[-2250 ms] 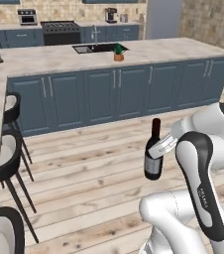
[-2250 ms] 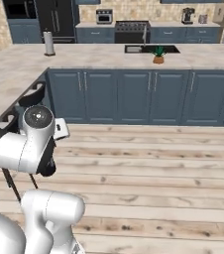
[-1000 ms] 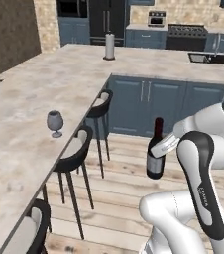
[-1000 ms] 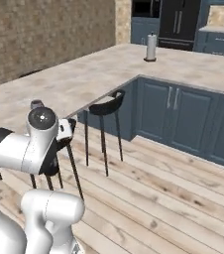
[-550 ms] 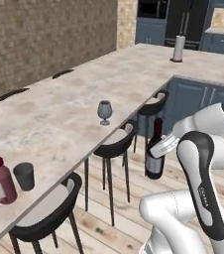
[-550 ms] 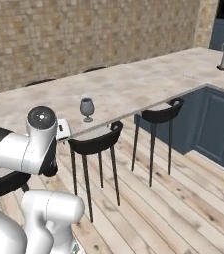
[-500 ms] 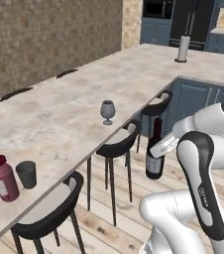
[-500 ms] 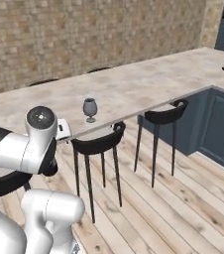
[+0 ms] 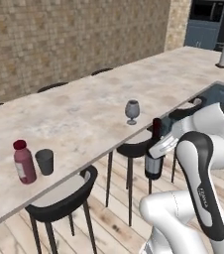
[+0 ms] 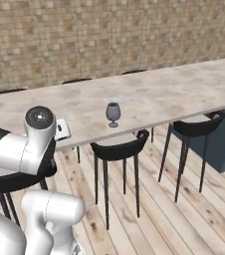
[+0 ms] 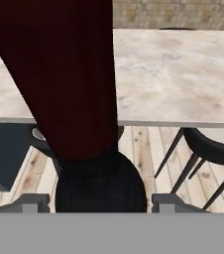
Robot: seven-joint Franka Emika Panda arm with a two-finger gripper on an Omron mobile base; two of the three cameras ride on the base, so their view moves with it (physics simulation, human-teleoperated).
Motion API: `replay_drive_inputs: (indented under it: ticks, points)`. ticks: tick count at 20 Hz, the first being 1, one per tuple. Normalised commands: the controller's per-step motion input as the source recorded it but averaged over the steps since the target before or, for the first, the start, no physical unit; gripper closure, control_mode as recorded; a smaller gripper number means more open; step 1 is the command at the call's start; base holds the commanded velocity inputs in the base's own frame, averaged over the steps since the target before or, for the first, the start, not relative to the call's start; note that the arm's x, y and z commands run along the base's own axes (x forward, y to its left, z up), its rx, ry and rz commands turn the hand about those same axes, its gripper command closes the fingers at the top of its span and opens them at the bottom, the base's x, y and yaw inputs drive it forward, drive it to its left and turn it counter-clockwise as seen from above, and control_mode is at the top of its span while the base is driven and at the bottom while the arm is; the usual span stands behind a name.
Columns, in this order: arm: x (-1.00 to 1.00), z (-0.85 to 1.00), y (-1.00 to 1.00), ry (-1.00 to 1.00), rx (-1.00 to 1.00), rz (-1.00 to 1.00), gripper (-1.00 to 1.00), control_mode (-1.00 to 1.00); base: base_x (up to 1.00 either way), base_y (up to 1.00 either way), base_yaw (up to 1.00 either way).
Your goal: There is a wine glass and glass cup on the dining counter. Place the wine bottle next to the wine glass and the juice bottle next to the glass cup.
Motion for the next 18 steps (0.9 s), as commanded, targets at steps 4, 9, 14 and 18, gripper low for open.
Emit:
replay_drive_inputs:
  ticks: [4,9,14,18]
  points:
    - [0.00,0.00,0.00,0.00,0.00,0.00,1.00,1.00,0.38,-0.31,0.23]
    - [0.00,0.00,0.00,0.00,0.00,0.00,1.00,1.00,0.36,-0.39,0.13]
    - [0.00,0.00,0.00,0.00,0.00,0.00,1.00,1.00,0.43,-0.32,0.06]
    - [0.00,0.00,0.00,0.00,0.00,0.00,1.00,1.00,0.49,0.00,0.00]
